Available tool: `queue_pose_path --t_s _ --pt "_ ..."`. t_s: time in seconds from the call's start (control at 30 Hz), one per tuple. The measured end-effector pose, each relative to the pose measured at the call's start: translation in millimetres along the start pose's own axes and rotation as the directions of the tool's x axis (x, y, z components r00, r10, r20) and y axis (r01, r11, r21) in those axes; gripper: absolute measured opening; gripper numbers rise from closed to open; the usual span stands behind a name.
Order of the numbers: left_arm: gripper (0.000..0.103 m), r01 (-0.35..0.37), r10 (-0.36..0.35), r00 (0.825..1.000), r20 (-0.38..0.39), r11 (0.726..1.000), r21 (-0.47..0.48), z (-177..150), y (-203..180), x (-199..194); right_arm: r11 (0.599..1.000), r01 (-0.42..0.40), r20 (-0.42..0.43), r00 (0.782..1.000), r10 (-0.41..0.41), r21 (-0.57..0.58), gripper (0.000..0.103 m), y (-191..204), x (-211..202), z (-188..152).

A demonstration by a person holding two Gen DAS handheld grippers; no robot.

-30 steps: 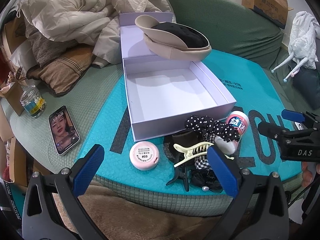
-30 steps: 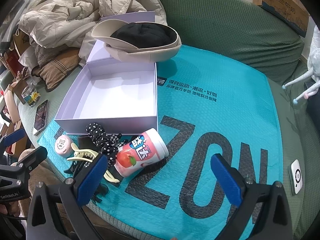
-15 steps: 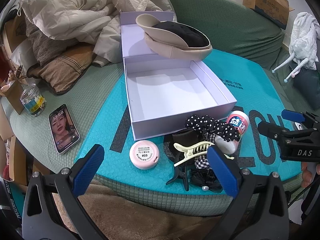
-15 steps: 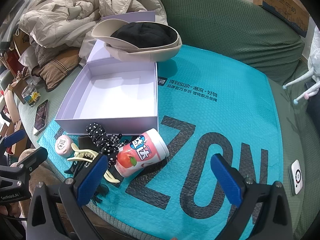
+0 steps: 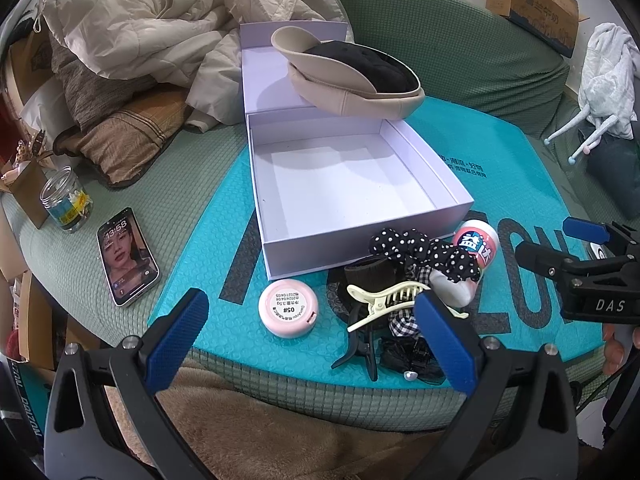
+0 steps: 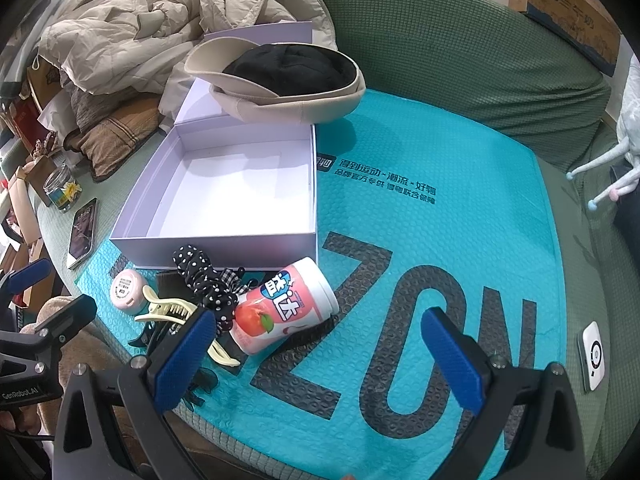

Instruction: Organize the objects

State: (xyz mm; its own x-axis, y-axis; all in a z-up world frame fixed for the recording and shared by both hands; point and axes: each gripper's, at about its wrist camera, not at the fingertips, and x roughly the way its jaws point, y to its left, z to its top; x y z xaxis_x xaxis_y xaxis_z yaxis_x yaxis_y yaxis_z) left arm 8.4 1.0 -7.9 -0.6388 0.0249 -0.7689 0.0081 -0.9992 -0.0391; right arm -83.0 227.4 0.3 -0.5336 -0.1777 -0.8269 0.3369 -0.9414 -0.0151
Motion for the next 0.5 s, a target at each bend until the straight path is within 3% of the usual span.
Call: queue_pose_path --t_s 0.5 --pt "0.103 -0.013 0.013 1.0 0.003 1.0 -0.015 -3.6 -1.1 -6.5 0.999 -0.025 0.034 0.999 0.025 -0.023 0.103 -1.8 -6.6 7.7"
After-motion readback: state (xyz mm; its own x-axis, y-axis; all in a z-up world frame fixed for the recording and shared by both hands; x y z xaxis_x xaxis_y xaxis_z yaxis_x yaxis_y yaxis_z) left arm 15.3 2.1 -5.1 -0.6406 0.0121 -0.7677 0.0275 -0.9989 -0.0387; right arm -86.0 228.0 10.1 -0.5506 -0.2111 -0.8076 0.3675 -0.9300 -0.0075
